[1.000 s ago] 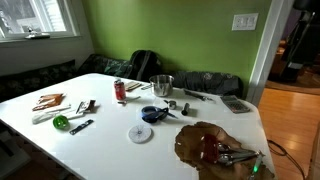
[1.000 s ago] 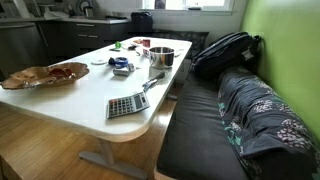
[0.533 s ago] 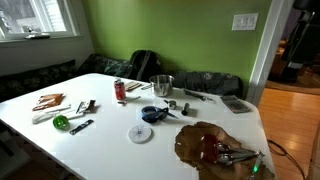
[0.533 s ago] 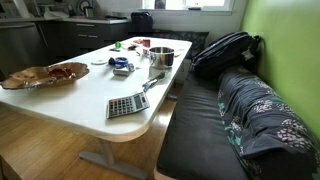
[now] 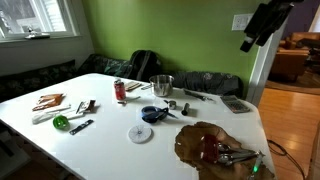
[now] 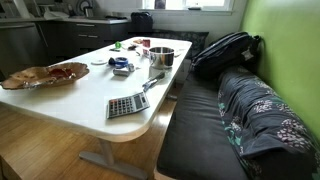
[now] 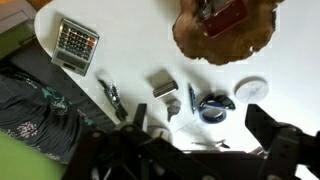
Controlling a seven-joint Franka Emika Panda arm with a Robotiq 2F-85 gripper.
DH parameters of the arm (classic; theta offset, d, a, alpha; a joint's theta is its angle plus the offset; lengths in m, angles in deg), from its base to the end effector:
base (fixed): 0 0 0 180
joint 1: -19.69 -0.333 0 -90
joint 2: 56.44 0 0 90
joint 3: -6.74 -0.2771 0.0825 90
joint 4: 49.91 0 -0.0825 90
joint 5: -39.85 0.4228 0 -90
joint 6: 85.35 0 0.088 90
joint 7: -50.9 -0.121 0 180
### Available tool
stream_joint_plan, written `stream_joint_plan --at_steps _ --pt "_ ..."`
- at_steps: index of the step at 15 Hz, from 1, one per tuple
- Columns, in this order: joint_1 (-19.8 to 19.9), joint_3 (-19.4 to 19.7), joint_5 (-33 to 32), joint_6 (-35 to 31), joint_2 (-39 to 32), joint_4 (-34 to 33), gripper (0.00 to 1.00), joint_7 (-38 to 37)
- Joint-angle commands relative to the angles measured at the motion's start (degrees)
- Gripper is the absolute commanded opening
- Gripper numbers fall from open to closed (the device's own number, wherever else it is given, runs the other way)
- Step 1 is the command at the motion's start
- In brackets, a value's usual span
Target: Put the salt shaker on the wooden tray
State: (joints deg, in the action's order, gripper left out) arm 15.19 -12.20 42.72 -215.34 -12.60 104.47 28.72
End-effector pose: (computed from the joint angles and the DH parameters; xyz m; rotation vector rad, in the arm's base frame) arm 0.3901 0.1529 0.4199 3.0299 -0.0854 0.5464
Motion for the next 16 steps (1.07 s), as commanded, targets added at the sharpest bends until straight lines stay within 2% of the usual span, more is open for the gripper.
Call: stream_joint_plan --at_steps 1,3,5,7,8,10,13,14,15,16 --pt "5.9 4.3 -0.5 -6.2 -7.5 -1.3 1.00 -1.2" --pt "10.0 3.6 -3.1 -11.5 -12.8 -1.3 1.00 -2.9" --pt "15.2 1.3 -9.0 -17.1 -18.4 -2.1 1.00 -5.9" --pt "19.8 -1.0 -15.8 -18.3 -23.1 -3.6 1.00 -10.8" --pt "14.8 3.0 -11.9 -17.3 -17.9 -1.0 1.00 -6.9" --pt "16.8 2.3 -15.2 -18.1 -22.1 -2.5 1.00 -9.5" --pt "16.9 2.1 -15.7 -18.1 -23.5 -3.7 1.00 -10.0" --pt "20.0 -2.7 -19.2 -12.9 -25.6 -6.4 1.00 -19.5" --pt "26.9 -10.6 -18.8 -12.9 -27.2 -7.8 1.00 -22.9" --pt "30.8 -14.3 -20.0 -14.2 -29.5 -9.7 1.00 -27.2"
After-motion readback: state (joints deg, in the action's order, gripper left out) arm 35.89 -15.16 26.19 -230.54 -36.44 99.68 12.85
